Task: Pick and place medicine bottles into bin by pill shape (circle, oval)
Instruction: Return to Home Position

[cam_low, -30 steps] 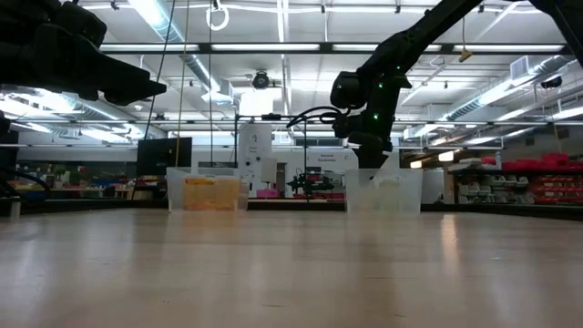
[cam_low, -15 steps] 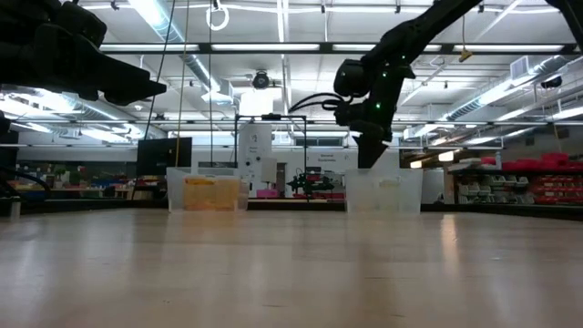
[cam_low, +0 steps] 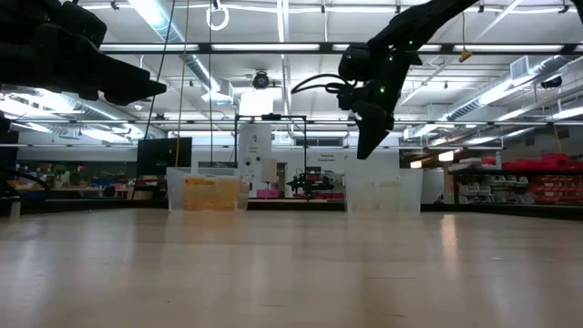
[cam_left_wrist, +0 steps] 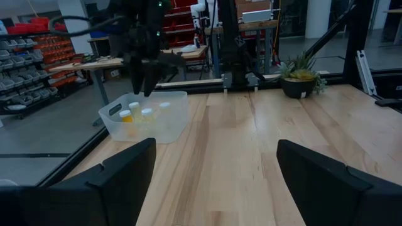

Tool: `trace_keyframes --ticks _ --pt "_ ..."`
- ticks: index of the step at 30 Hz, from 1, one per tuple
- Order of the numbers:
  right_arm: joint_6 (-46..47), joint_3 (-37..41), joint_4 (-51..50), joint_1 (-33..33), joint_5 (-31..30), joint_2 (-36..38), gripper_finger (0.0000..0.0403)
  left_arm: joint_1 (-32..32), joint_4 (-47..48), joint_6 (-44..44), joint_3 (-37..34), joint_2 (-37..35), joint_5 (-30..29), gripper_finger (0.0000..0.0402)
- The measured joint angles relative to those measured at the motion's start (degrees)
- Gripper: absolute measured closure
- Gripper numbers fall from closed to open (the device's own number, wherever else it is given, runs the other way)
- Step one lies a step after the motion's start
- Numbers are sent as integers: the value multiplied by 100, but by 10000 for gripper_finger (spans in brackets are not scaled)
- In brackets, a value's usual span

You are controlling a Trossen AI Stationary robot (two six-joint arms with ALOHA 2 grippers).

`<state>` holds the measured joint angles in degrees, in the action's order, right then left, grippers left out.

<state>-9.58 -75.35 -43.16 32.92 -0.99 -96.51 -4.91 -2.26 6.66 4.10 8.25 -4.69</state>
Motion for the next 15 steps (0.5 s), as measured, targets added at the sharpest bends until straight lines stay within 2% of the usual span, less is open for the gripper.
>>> trace_keyframes --ticks 15 --pt "249 0 -26 -343 0 1135 248 1 2 0 0 0 2 60"
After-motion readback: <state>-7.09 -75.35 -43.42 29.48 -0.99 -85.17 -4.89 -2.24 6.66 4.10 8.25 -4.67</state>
